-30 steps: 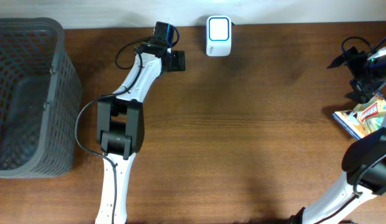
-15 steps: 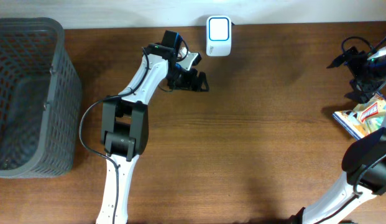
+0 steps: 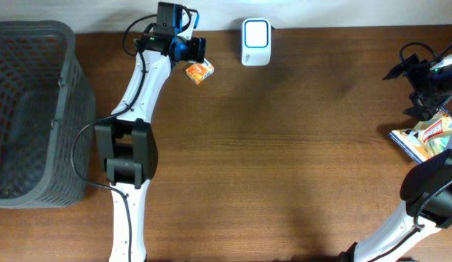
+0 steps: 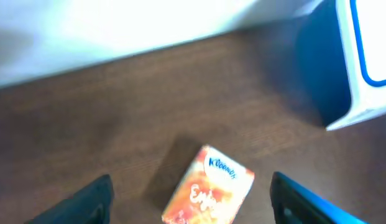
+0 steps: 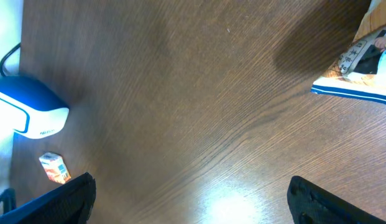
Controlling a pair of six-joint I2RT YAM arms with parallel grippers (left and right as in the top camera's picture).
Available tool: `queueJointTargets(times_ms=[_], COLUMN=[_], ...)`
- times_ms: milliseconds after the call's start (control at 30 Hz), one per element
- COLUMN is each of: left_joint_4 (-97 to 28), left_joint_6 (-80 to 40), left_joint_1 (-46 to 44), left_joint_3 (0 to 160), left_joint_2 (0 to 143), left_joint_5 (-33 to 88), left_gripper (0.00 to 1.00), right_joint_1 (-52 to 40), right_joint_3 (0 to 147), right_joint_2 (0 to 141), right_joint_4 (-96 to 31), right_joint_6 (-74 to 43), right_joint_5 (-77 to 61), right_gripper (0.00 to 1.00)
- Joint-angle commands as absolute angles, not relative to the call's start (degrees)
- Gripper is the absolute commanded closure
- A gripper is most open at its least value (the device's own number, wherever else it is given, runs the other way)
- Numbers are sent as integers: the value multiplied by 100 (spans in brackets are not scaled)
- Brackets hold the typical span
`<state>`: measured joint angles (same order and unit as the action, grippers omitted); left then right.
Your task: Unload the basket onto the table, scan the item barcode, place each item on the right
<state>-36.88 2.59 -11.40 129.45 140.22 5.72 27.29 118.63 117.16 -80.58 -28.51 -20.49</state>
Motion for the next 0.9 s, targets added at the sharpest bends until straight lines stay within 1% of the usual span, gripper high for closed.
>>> queueJointTargets(times_ms=[0, 133, 233, 333, 467, 500, 600, 633, 700, 767, 867], left_joint_4=[-3376, -3347, -3461, -3618, -3983, -4178, -4827, -5070, -5533, -5966, -6652], left_joint_6=[331, 329, 331, 331, 331, 331, 329, 329, 329, 327, 272], left_joint_1=[-1199, -1199, -1199, -1199, -1199, -1199, -1199, -1199, -1199, -1199, -1199], left_joint_3=[12980, 12980, 12980, 12980, 12982, 12982, 13074, 13117, 13157, 13157, 13157], left_joint_2=[14514, 14859, 15002, 15012, 15010, 15010, 14975, 14951, 14864, 14750, 14652], left_joint_5=[469, 554, 945, 1122, 1162, 1162, 1170, 1227, 1544, 2145, 3743], left_gripper=[18, 18, 18, 30, 48, 54, 55, 57, 59, 60, 60], right_joint_1=[2738, 2738, 2738, 2738, 2738, 2738, 2738, 2738, 2738, 2738, 2738], right_joint_3=[11946, 11946, 11946, 11948, 11948, 11946, 11946, 11946, 11946, 11946, 11948], right_joint_2=[11566, 11566, 11566, 11566, 11566, 11566, 11566, 11566, 11566, 11566, 11566], right_joint_4=[-8058, -8058, -8058, -8058, -8058, -8058, -8058, -8058, -8058, -8058, -8058], right_joint_6=[-2882, -2882, -2882, -2882, -2882, -2882, -2882, -2882, -2882, -2882, -2882], right_joint_5=[-2075, -2075, -2075, -2075, -2075, -2075, -2075, -2075, -2075, -2075, -2075], right_gripper=[1, 1, 2, 2, 1, 1, 1, 1, 1, 1, 1])
